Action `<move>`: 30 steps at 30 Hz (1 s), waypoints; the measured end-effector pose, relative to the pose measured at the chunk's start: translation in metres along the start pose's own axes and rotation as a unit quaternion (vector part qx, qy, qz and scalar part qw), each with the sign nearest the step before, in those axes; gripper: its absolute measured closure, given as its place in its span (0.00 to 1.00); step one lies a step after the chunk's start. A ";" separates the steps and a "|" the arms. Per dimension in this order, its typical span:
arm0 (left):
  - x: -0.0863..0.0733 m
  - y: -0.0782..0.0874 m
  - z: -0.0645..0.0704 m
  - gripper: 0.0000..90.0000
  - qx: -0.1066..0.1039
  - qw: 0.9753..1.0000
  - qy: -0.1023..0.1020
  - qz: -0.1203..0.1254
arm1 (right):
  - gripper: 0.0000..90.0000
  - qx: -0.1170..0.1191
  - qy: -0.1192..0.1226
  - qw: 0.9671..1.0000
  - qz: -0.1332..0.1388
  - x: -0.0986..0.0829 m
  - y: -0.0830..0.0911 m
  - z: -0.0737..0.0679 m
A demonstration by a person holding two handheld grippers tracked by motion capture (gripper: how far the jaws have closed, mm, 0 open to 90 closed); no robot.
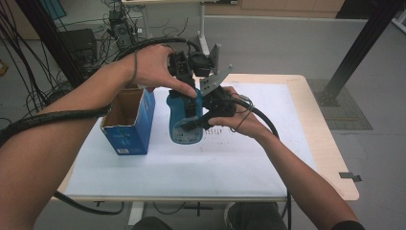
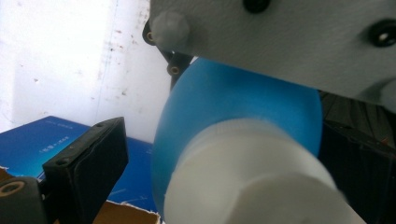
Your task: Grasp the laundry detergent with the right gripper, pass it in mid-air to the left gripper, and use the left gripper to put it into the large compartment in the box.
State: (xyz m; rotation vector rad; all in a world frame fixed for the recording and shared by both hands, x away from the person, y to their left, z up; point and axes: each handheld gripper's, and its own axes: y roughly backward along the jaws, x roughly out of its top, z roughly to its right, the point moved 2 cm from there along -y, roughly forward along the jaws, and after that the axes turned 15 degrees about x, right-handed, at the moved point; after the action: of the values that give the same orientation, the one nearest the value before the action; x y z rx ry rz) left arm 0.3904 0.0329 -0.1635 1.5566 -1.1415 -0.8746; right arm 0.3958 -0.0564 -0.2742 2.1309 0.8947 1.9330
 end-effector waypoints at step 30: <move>0.004 0.001 0.001 0.06 0.004 1.000 -0.003 0.001 | 0.49 -0.001 0.007 1.000 0.003 0.001 0.001 -0.001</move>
State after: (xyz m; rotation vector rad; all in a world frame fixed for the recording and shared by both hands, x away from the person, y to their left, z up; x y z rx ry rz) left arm 0.3902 0.0288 -0.1628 1.5602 -1.1521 -0.8744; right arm 0.3953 -0.0572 -0.2725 2.1233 0.8911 1.9533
